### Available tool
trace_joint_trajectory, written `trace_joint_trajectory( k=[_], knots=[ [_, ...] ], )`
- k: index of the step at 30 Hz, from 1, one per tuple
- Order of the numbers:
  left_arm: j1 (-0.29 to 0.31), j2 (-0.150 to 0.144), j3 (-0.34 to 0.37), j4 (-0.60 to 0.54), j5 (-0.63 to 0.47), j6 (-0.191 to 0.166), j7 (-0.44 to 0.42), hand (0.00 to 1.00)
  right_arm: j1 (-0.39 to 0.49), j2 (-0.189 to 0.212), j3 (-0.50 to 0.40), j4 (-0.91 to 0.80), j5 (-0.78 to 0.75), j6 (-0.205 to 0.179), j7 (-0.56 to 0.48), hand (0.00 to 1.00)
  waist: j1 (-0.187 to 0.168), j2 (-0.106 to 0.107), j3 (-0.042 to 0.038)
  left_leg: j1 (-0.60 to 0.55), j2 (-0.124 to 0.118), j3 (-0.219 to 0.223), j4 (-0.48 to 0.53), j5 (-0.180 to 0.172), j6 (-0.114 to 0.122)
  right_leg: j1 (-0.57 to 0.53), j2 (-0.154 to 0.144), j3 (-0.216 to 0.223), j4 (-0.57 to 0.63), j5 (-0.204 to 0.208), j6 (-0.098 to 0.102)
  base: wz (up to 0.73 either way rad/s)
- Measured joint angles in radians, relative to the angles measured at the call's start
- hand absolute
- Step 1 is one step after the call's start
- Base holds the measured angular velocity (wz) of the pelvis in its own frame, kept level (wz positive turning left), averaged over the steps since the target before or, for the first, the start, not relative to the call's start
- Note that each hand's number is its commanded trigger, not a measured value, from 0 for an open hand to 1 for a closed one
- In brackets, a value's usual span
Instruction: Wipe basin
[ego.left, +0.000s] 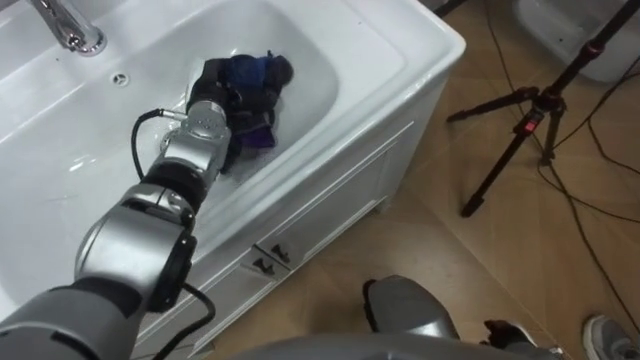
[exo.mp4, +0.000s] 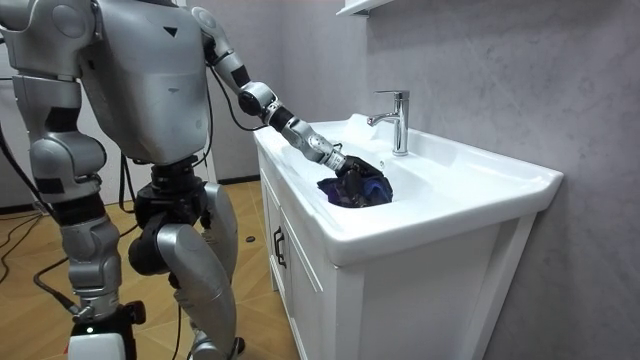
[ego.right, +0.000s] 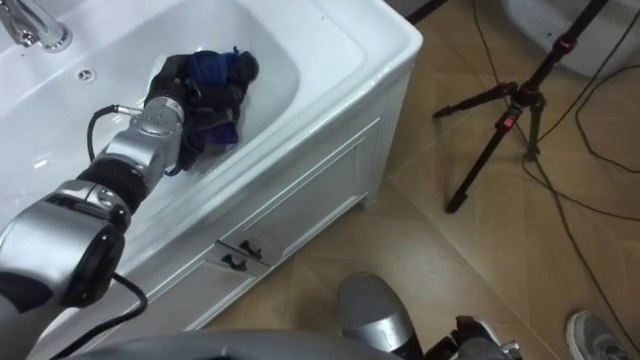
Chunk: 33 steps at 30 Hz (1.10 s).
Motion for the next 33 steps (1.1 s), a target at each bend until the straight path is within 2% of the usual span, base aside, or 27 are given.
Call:
trace_joint_trajectory(
  k=[8, 13, 15, 18, 22, 25, 27, 29, 33],
  knots=[
    [-0.012, 0.002, 0.001, 0.003, 0.013, 0.004, 0.005, 1.00, 0.008, 0.000, 0.000, 0.009, -0.001, 0.001, 0.000, 0.00, 0.002, 0.002, -0.0012, 0.013, 0.001, 0.008, -0.007, 0.000, 0.000, 0.007, 0.003, 0.004, -0.007, 0.001, 0.000, -0.02],
    [-0.012, 0.009, 0.017, 0.009, 0.104, 0.006, 0.009, 1.00, 0.002, -0.002, 0.004, 0.008, 0.001, 0.000, 0.000, 0.00, 0.008, -0.002, 0.0015, 0.017, 0.004, 0.021, -0.005, -0.001, -0.002, 0.005, 0.004, 0.007, -0.001, 0.001, -0.002, -0.08],
    [-0.012, 0.015, 0.027, 0.018, 0.163, 0.004, 0.016, 1.00, 0.002, -0.003, 0.005, 0.001, 0.004, -0.001, 0.000, 0.00, 0.021, -0.006, 0.0044, 0.018, 0.005, 0.028, -0.004, -0.004, -0.005, 0.004, 0.015, 0.029, 0.003, 0.002, -0.002, -0.21],
    [-0.012, 0.040, 0.023, 0.041, 0.235, 0.004, 0.029, 1.00, 0.002, -0.008, 0.008, -0.004, 0.008, -0.001, -0.002, 0.00, 0.033, -0.006, 0.0046, 0.015, 0.009, 0.044, 0.000, -0.008, -0.010, -0.004, 0.024, 0.041, 0.006, 0.004, -0.006, -0.18],
    [-0.012, 0.101, 0.025, 0.089, 0.351, 0.009, 0.046, 1.00, 0.006, -0.012, 0.005, -0.020, 0.006, -0.001, -0.005, 0.00, 0.036, -0.007, 0.0030, -0.002, 0.022, 0.052, 0.011, -0.011, -0.016, -0.021, 0.032, 0.038, 0.011, 0.008, -0.014, -0.06],
    [-0.012, 0.144, 0.022, 0.129, 0.420, 0.019, 0.058, 1.00, 0.010, -0.029, 0.005, -0.022, 0.011, -0.006, -0.032, 0.00, 0.039, -0.006, 0.0027, -0.001, 0.023, 0.053, 0.014, -0.011, -0.017, -0.023, 0.034, 0.038, 0.011, 0.009, -0.015, 0.00],
    [-0.012, 0.154, 0.022, 0.142, 0.474, 0.029, 0.075, 1.00, 0.008, -0.036, 0.005, -0.020, 0.010, -0.012, -0.050, 0.00, 0.056, -0.008, 0.0020, -0.004, 0.024, 0.053, 0.025, -0.011, -0.017, -0.022, 0.032, 0.038, 0.011, 0.009, -0.015, 0.00],
    [-0.009, 0.164, 0.024, 0.148, 0.574, 0.042, 0.089, 1.00, 0.009, -0.037, -0.003, -0.011, 0.009, -0.016, -0.061, 0.00, 0.080, -0.012, 0.0011, -0.006, 0.024, 0.053, 0.030, -0.011, -0.017, -0.021, 0.030, 0.036, 0.005, 0.009, -0.015, 0.00],
    [0.010, 0.172, 0.030, 0.148, 0.665, 0.048, 0.112, 1.00, 0.004, -0.038, -0.013, -0.010, 0.016, -0.034, -0.061, 0.00, 0.104, -0.012, 0.0011, -0.004, 0.024, 0.048, 0.031, -0.011, -0.017, -0.015, 0.029, 0.033, 0.000, 0.010, -0.014, 0.06]
  ],
)
